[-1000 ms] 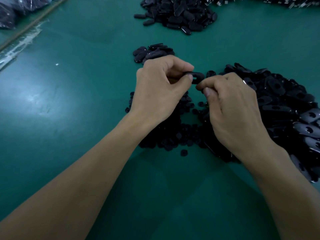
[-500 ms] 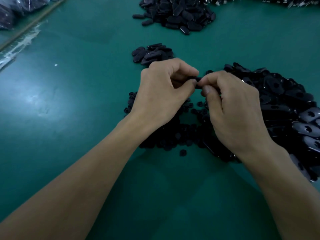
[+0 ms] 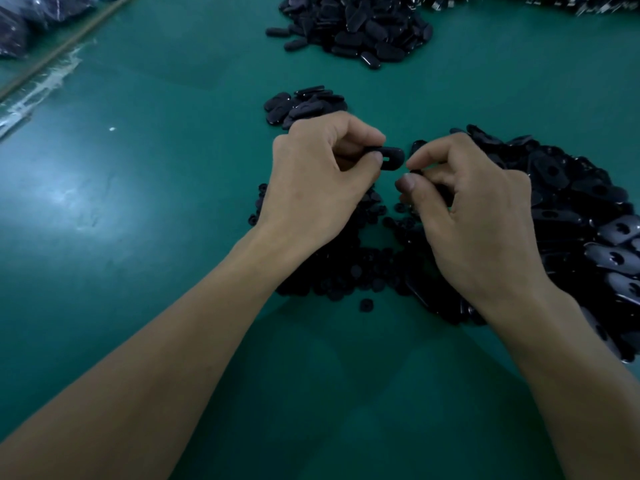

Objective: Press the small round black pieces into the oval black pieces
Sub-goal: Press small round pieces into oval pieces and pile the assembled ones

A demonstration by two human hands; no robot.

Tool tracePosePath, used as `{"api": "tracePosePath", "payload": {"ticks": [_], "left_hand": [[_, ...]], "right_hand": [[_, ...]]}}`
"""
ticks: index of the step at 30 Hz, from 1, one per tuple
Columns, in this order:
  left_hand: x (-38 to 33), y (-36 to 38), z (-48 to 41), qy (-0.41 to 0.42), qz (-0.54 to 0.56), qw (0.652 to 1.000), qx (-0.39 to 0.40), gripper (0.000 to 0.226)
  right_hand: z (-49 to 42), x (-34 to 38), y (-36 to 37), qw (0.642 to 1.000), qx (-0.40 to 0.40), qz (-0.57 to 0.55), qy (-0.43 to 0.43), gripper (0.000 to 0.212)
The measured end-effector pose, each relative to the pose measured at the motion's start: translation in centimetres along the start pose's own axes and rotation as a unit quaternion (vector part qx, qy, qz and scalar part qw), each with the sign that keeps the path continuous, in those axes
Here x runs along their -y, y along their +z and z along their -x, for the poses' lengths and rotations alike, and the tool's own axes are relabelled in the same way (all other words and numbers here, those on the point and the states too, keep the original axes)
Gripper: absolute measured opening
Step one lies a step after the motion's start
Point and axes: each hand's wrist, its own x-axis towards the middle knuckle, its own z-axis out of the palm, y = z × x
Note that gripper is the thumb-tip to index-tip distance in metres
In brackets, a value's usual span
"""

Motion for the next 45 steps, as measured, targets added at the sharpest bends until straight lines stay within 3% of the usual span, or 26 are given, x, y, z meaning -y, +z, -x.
{"api": "tracePosePath", "payload": {"ticks": [10,17,24,32,45], "left_hand": [[0.1,0.18,0.04,0.005,0.009,1.0,0.014,0.017],[0.15,0.19,0.09,0.008,0.01,1.0,0.016,0.015],[0.12,0.24,0.16,0.009,0.007,1.0,0.022,0.015],[-0.15,0.54,0.5,0.021,0.039,0.998,0.043,0.017],[-0.24,0.48,0.55,0.016,0.066,0.996,0.058,0.018]], "right_hand": [[-0.1,0.24,0.2,0.998,-0.029,-0.035,-0.043,0.003],[-0.16,0.39,0.07,0.998,-0.041,-0.035,-0.025,0.01],[-0.06,0.18,0.19,0.998,-0.046,-0.034,-0.025,0.002],[-0.38,-0.13,0.01,0.993,-0.07,-0.086,0.031,0.016],[-0.42,0.23,0.08,0.989,-0.063,-0.114,0.063,0.018]]}}
